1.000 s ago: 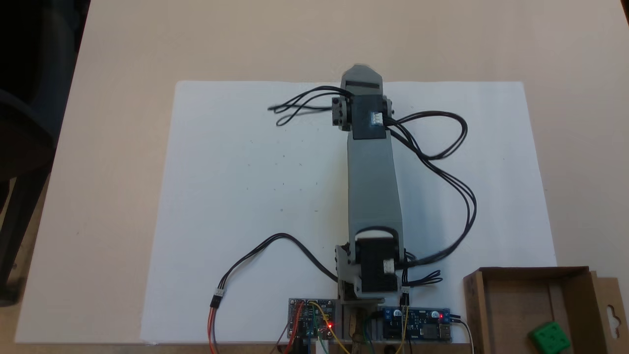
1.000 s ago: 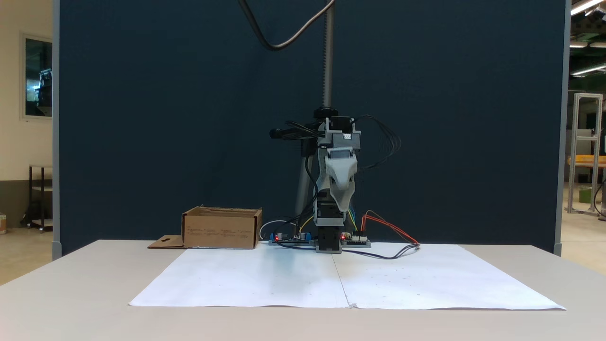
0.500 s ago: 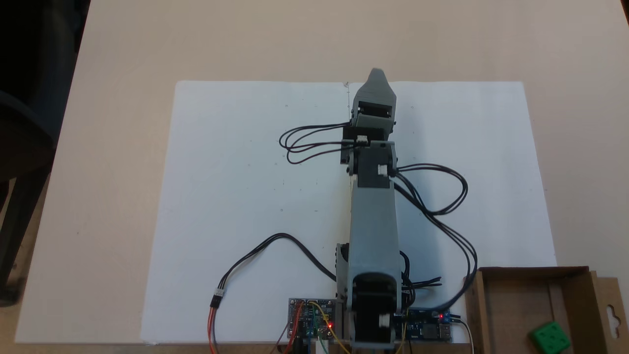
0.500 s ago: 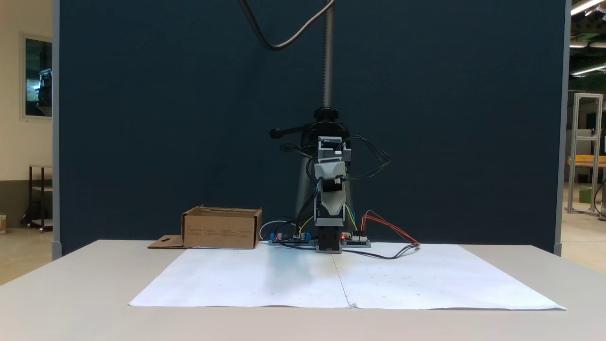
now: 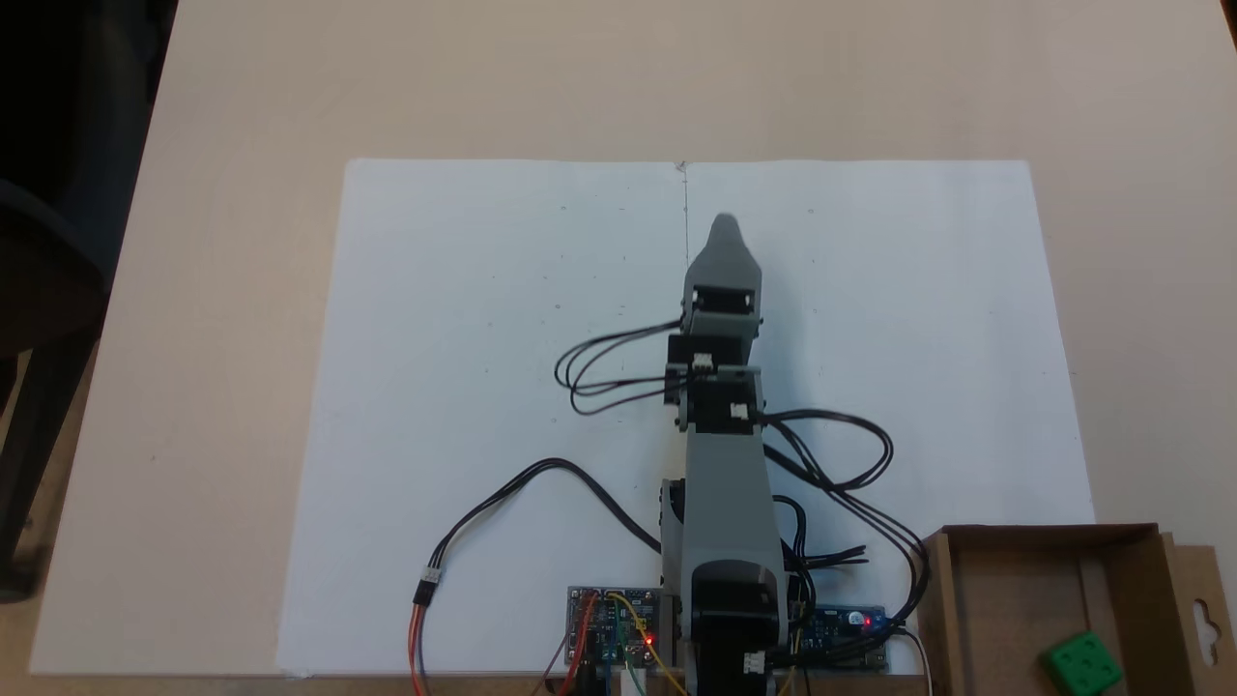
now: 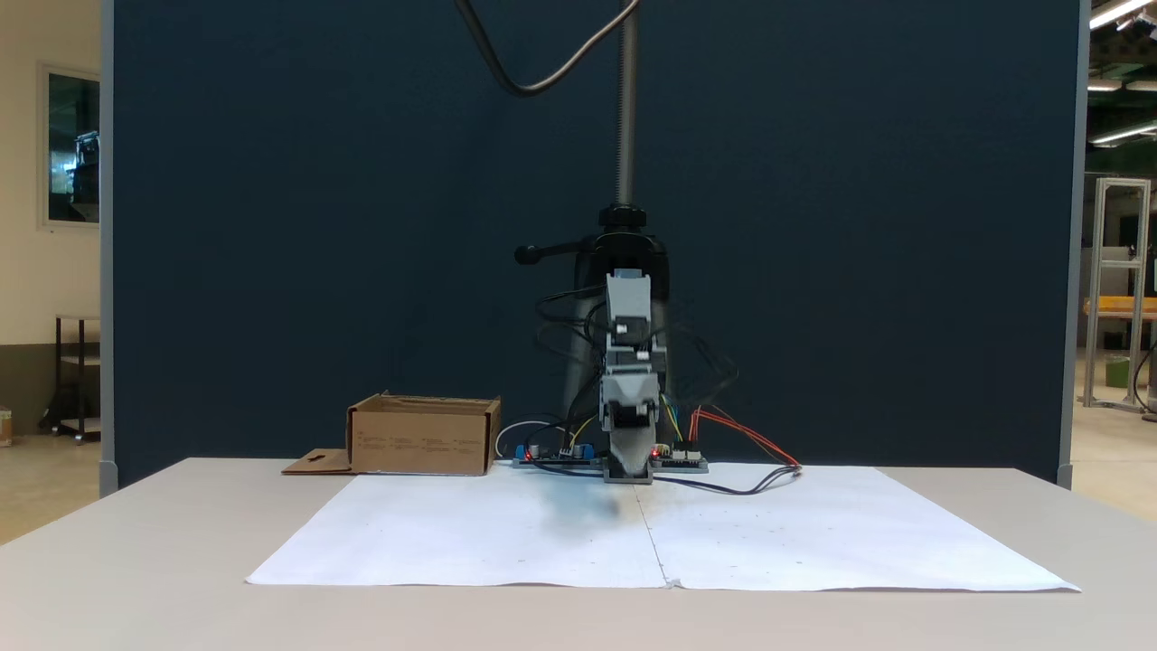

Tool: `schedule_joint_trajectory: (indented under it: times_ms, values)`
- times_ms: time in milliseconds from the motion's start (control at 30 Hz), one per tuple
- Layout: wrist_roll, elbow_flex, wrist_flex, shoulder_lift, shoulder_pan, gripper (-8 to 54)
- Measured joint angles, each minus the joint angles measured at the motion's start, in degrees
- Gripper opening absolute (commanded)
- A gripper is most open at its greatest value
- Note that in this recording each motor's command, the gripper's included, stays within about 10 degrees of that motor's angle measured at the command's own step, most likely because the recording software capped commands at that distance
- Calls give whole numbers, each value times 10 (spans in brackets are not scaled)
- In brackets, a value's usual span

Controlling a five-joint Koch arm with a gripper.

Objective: Grasp a green dice and put it in the bin.

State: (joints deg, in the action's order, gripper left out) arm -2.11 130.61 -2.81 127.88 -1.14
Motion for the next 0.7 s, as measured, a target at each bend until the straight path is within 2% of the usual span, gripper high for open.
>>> schedule_joint_trajectory:
  times_ms: [267, 700]
  values:
    - [69, 71, -114, 3, 0, 454]
    - [76, 179, -290, 14, -4, 432]
